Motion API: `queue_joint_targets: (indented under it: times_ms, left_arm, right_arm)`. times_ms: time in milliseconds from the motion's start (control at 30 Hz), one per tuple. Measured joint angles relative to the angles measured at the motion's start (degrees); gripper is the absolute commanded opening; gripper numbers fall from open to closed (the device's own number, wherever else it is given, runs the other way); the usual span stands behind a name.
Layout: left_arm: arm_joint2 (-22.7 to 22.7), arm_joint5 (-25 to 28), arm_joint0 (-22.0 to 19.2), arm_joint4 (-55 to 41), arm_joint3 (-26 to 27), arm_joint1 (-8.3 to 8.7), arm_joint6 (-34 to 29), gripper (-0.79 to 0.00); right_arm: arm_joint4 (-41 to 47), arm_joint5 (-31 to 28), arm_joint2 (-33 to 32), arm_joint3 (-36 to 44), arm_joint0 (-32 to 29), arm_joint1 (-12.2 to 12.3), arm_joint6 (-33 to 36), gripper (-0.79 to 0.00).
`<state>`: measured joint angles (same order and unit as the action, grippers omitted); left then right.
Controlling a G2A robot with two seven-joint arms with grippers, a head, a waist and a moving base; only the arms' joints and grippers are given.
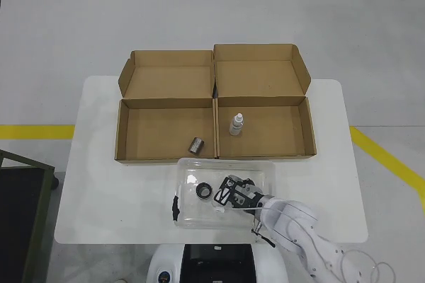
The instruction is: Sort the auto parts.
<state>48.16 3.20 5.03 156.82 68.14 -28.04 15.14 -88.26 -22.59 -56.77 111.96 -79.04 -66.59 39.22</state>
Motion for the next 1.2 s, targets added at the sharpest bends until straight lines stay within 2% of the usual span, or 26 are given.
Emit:
queue_joint_targets:
  times_ms: [167, 267, 400, 433, 467, 500, 667, 900, 1200]
  left_arm:
    - [0.0, 0.0, 0.0, 0.0, 0.0, 0.0, 0.0, 0.0]
    - [0.0, 0.0, 0.0, 0.0, 0.0, 0.0, 0.0, 0.0]
    - [0.0, 0.0, 0.0, 0.0, 0.0, 0.0, 0.0, 0.0]
    - [0.0, 0.0, 0.0, 0.0, 0.0, 0.0, 0.0, 0.0]
    - [0.0, 0.0, 0.0, 0.0, 0.0, 0.0, 0.0, 0.0]
    - [0.0, 0.0, 0.0, 0.0, 0.0, 0.0, 0.0, 0.0]
    - [0.0, 0.0, 0.0, 0.0, 0.0, 0.0, 0.0, 0.0]
    - [0.0, 0.0, 0.0, 0.0, 0.0, 0.0, 0.0, 0.0]
    - [0.0, 0.0, 0.0, 0.0, 0.0, 0.0, 0.0, 0.0]
  right_arm:
    - [-0.1, -1.1, 0.3, -1.3, 0.4, -0.1, -1.1, -0.665]
    - [-0.8, -3.0, 0.7, -2.2, 1.2, -0.1, -1.8, -0.619]
    - [-2.2, -4.4, 1.3, -3.1, 2.4, -0.1, -2.6, -0.419]
    - [-2.4, -4.3, 1.4, -3.2, 2.5, -0.2, -2.5, -0.394]
    - [-2.5, -3.9, 1.5, -3.3, 2.7, -0.2, -2.4, -0.228]
    - [-2.5, -3.5, 1.5, -3.4, 2.7, -0.3, -2.2, -0.219]
    - [-1.6, -1.5, 1.4, -2.8, 2.1, -0.5, -0.9, -0.252]
    - [0.9, 2.5, 0.8, -2.4, 0.4, -0.7, -0.6, -0.413]
    - [2.7, 7.1, 0.7, -2.4, -0.4, -1.2, -0.4, -0.434]
